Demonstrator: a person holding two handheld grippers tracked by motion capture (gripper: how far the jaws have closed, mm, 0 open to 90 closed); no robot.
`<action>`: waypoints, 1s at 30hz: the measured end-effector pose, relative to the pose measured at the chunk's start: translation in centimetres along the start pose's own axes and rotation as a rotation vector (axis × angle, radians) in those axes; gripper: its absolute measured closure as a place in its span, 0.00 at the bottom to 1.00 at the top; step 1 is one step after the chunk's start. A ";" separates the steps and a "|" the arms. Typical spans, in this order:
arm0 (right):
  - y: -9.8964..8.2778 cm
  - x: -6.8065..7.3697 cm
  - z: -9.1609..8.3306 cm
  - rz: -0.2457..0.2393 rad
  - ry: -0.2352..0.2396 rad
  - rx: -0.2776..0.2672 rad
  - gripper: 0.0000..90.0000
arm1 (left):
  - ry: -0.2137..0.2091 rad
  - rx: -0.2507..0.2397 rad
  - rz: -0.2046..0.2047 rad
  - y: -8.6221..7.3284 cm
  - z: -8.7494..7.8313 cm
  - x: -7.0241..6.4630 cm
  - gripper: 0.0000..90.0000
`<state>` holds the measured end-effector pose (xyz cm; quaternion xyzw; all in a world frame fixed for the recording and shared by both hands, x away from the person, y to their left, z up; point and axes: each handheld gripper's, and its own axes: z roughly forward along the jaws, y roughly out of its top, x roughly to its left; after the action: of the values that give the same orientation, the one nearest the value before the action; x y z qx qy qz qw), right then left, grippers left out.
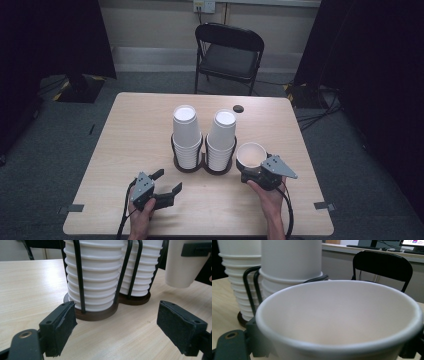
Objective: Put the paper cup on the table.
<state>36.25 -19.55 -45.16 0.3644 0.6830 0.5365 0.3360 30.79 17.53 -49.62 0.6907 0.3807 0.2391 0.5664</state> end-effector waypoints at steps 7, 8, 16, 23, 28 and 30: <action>0.5 -0.4 1.1 -0.009 -0.005 0.004 0.12 | 0.099 -0.044 0.021 -0.2 -0.4 -0.3 0.17; 0.6 -0.5 1.2 -0.012 -0.010 0.008 0.12 | 0.115 -0.055 0.035 -0.2 -0.4 -0.5 0.17; 1.1 -3.0 2.4 0.046 -0.053 -0.027 0.12 | 0.124 -0.086 0.010 -0.4 -0.6 -0.3 0.17; 0.8 -4.7 3.9 0.076 -0.082 -0.029 0.12 | 0.118 -0.087 0.022 -0.4 -0.7 -0.4 0.17; 0.3 -4.6 4.6 0.067 -0.092 -0.009 0.12 | 0.112 -0.083 0.024 -0.3 -0.6 -0.3 0.18; 0.1 -4.7 4.9 0.066 -0.105 -0.008 0.12 | 0.102 -0.082 0.031 -0.3 -0.7 -0.3 0.18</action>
<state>42.83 -21.17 -45.77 0.4128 0.6499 0.5304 0.3548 30.04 17.73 -49.76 0.6595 0.3885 0.2982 0.5703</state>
